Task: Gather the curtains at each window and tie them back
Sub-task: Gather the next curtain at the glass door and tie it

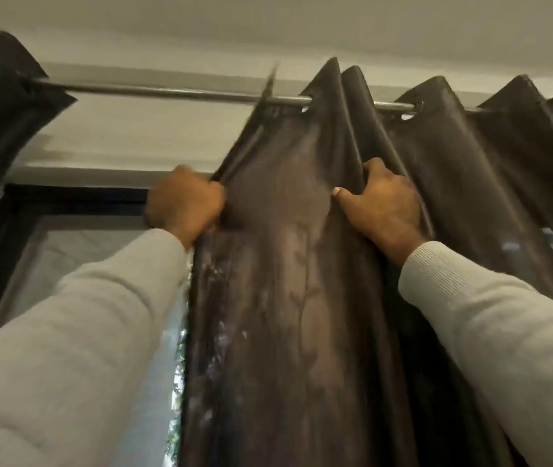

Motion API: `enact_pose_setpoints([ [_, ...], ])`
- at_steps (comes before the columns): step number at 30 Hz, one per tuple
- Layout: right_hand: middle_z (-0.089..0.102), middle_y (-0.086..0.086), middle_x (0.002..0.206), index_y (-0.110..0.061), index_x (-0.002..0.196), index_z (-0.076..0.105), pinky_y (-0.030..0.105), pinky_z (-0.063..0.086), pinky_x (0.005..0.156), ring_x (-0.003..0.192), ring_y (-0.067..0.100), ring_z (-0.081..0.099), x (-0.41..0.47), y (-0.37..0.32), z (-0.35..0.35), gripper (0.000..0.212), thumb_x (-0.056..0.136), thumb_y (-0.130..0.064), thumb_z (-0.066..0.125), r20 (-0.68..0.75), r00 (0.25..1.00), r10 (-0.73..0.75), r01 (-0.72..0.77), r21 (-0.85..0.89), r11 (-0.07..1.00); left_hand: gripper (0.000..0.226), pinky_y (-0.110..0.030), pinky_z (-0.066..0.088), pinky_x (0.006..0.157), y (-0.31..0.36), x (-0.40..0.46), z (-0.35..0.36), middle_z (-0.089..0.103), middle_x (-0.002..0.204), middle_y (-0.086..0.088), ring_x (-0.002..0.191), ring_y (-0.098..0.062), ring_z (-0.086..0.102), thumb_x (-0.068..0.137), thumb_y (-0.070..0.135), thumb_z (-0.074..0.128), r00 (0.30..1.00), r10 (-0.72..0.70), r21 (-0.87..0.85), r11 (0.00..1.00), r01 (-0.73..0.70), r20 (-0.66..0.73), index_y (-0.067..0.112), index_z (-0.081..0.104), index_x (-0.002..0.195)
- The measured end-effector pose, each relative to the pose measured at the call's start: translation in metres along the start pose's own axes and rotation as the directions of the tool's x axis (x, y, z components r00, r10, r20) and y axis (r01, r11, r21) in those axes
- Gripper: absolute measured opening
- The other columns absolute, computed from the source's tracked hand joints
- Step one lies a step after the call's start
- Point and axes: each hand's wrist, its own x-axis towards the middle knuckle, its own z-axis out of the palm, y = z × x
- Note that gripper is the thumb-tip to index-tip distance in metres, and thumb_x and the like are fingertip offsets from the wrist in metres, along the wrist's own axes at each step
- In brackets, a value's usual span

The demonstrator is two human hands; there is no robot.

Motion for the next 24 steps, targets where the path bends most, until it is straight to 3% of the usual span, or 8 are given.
enact_pose_setpoints([
  [3, 0.067, 0.01, 0.124, -0.02, 0.132, 0.056, 0.048, 0.054, 0.092, 0.114, 0.037, 0.064, 0.018, 0.003, 0.006, 0.055, 0.092, -0.055, 0.068, 0.04, 0.999, 0.033, -0.034, 0.024, 0.999, 0.015, -0.038, 0.059, 0.068, -0.01, 0.012, -0.021, 0.075, 0.083, -0.017, 0.068, -0.028, 0.066, 0.078, 0.022, 0.071, 0.993, -0.114, -0.179, 0.978, 0.109, -0.02, 0.008, 0.071, 0.08],
  [6, 0.065, 0.015, 0.127, -0.014, 0.129, 0.059, 0.048, 0.052, 0.092, 0.116, 0.041, 0.063, 0.031, 0.0, 0.009, 0.049, 0.096, -0.05, 0.062, 0.012, 0.998, 0.065, -0.066, 0.072, 0.995, 0.031, -0.028, 0.043, 0.056, -0.003, 0.012, -0.022, 0.054, 0.059, -0.001, 0.057, -0.017, 0.05, 0.092, 0.026, 0.072, 0.996, 0.031, -0.268, 0.962, -0.052, -0.084, 0.01, 0.065, 0.066],
  [10, 0.066, 0.017, 0.129, -0.016, 0.128, 0.063, 0.048, 0.052, 0.098, 0.118, 0.043, 0.062, 0.025, -0.029, 0.017, 0.037, 0.095, -0.032, 0.058, -0.001, 0.997, 0.079, -0.078, 0.174, 0.982, 0.01, -0.051, 0.067, 0.067, 0.004, 0.011, -0.013, 0.075, 0.076, -0.011, 0.071, -0.033, 0.074, 0.086, 0.022, 0.078, 0.991, 0.082, -0.385, 0.922, -0.035, 0.107, 0.016, 0.074, 0.079],
  [15, 0.072, 0.005, 0.133, -0.023, 0.132, 0.072, 0.029, 0.05, 0.107, 0.125, 0.027, 0.065, 0.029, -0.078, 0.051, 0.043, 0.094, -0.009, 0.059, 0.357, 0.874, -0.33, 0.219, 0.316, 0.923, 0.013, -0.034, 0.057, 0.055, 0.007, 0.023, -0.016, 0.079, 0.086, -0.016, 0.069, -0.032, 0.079, 0.1, 0.01, 0.063, 0.985, 0.104, -0.421, 0.906, -0.036, 0.141, 0.01, 0.072, 0.09],
  [18, 0.073, 0.009, 0.129, -0.021, 0.141, 0.067, 0.023, 0.055, 0.087, 0.106, 0.021, 0.07, 0.038, -0.084, 0.028, 0.043, 0.1, -0.01, 0.065, 0.47, 0.797, -0.379, 0.191, 0.399, 0.897, 0.015, -0.037, 0.061, 0.061, 0.003, 0.03, -0.019, 0.08, 0.091, -0.011, 0.075, -0.029, 0.08, 0.099, 0.026, 0.073, 0.988, 0.072, -0.426, 0.904, -0.007, 0.135, 0.011, 0.071, 0.098],
  [20, 0.077, 0.011, 0.113, -0.02, 0.126, 0.076, 0.029, 0.061, 0.075, 0.089, 0.02, 0.072, 0.044, -0.075, 0.012, 0.028, 0.1, -0.018, 0.066, 0.286, 0.906, -0.312, 0.149, 0.474, 0.868, 0.034, -0.041, 0.065, 0.069, 0.002, 0.029, -0.017, 0.079, 0.096, -0.007, 0.081, -0.026, 0.08, 0.096, 0.045, 0.078, 0.982, 0.093, -0.401, 0.916, -0.02, 0.162, 0.013, 0.07, 0.104],
  [22, 0.071, 0.009, 0.129, -0.022, 0.127, 0.073, 0.04, 0.057, 0.095, 0.115, 0.028, 0.068, 0.053, -0.052, -0.003, 0.034, 0.097, -0.032, 0.06, -0.105, 0.976, -0.189, 0.208, 0.217, 0.954, 0.044, -0.041, 0.065, 0.07, 0.006, 0.026, -0.011, 0.079, 0.1, -0.005, 0.086, -0.026, 0.08, 0.091, 0.054, 0.081, 0.97, 0.128, -0.402, 0.915, -0.035, 0.206, 0.014, 0.069, 0.105],
  [24, 0.051, 0.016, 0.149, -0.017, 0.143, 0.055, 0.054, 0.044, 0.11, 0.136, 0.042, 0.049, 0.058, -0.023, -0.014, 0.057, 0.093, -0.044, 0.062, -0.243, 0.964, -0.11, 0.103, -0.04, 0.994, 0.045, -0.043, 0.066, 0.071, 0.013, 0.021, -0.004, 0.079, 0.101, -0.006, 0.087, -0.028, 0.079, 0.089, 0.055, 0.083, 0.96, 0.156, -0.407, 0.912, -0.049, 0.233, 0.014, 0.07, 0.103],
])
